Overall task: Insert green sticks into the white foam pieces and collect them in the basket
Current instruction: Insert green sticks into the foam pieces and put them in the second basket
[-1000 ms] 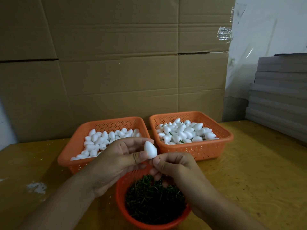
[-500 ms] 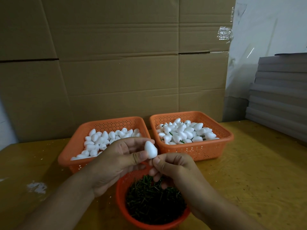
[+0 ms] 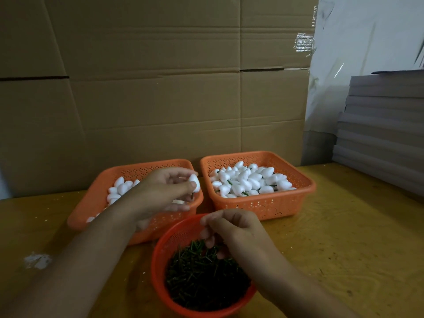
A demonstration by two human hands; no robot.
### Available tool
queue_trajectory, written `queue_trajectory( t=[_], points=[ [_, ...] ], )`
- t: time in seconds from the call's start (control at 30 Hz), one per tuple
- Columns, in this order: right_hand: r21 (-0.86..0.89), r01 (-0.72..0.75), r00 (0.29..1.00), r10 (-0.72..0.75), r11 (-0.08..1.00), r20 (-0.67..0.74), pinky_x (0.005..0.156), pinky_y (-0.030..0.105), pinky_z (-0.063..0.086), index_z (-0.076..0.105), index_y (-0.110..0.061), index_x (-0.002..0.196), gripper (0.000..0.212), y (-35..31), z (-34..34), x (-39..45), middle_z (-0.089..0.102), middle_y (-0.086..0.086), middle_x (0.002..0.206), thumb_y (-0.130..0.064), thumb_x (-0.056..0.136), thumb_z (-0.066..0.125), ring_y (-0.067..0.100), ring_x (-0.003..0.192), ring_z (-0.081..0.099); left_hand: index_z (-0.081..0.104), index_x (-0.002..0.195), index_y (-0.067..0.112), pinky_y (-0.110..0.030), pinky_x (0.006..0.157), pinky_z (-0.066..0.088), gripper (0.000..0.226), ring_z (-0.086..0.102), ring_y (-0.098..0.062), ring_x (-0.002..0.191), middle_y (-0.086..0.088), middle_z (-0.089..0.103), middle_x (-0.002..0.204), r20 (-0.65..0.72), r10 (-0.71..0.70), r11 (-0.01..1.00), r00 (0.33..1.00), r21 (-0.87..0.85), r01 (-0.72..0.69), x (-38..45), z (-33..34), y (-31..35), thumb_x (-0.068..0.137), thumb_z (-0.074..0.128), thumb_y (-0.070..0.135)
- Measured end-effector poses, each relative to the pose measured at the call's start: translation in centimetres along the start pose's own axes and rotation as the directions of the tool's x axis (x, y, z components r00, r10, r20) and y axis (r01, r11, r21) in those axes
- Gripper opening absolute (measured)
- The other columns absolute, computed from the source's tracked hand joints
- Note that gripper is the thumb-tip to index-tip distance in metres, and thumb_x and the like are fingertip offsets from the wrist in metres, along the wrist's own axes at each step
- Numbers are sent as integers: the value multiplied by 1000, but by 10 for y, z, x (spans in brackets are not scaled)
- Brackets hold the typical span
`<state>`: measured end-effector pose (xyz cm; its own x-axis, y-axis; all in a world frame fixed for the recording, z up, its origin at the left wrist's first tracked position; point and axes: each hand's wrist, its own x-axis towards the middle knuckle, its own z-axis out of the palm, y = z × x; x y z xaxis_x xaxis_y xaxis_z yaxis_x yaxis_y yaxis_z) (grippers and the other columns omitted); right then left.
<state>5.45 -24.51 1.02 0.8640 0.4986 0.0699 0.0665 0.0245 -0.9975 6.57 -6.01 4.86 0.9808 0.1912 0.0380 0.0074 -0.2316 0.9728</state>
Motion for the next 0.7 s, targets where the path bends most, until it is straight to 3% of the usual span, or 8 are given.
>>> queue_trajectory(
  t=[0.17,0.27,0.33,0.47,0.53,0.6,0.67,0.7],
  points=[
    [-24,8,1000,-8,1000,-24,52,20,45,71,-7,87,23,0,1,0,67,2,71,-9,98,51,9,63,57,65,112,13,-23,60,55,16,63,-11,68,-4,67,85,69,-59,994,996,95,53,44,40,18,96,65,11],
    [-35,17,999,-18,999,-29,52,20,45,72,-6,89,22,0,1,0,67,2,71,-9,98,51,10,63,58,62,110,13,-26,64,56,12,63,-17,77,-6,64,89,-1,-73,996,997,40,73,69,57,27,98,61,13],
    [-29,19,999,-20,999,-34,52,19,45,71,-5,90,22,0,0,0,67,2,71,-8,98,51,10,63,57,59,109,17,-24,59,58,10,64,-16,77,-6,63,95,-63,-72,995,995,59,75,81,56,27,101,57,22],
    [-35,25,999,-26,999,-24,53,19,45,71,-6,90,22,1,-2,0,68,1,72,-10,98,51,9,64,58,64,104,21,-28,66,55,13,65,-15,80,-4,69,102,-184,48,944,982,329,15,95,16,5,102,52,19],
    [-47,30,999,-31,998,-16,54,20,46,72,-10,87,23,1,-2,0,68,1,73,-12,98,52,9,65,59,68,111,19,-34,88,55,19,65,-19,100,-6,69,118,-188,74,847,979,530,37,97,-17,-13,99,55,14],
    [-57,34,999,-34,998,-12,54,21,46,72,-12,86,23,2,-2,-1,69,1,73,-13,98,52,9,65,59,67,122,24,-44,108,44,26,59,-19,117,-2,62,136,-148,-40,719,988,682,132,94,-49,-31,97,58,23],
    [-57,37,999,-38,998,-8,55,21,46,72,-11,87,23,1,-1,-1,69,-1,72,-13,99,52,8,65,59,61,131,36,-50,121,22,37,47,-18,135,4,48,152,-104,-226,514,969,832,209,89,-70,-47,94,56,43],
    [-56,40,999,-40,998,-7,55,21,46,72,-11,87,23,1,-1,-1,69,-1,72,-13,99,52,8,65,59,58,134,41,-52,123,7,45,33,-19,147,5,38,159,-89,-290,401,953,893,206,87,-76,-53,91,54,53]
  ],
)
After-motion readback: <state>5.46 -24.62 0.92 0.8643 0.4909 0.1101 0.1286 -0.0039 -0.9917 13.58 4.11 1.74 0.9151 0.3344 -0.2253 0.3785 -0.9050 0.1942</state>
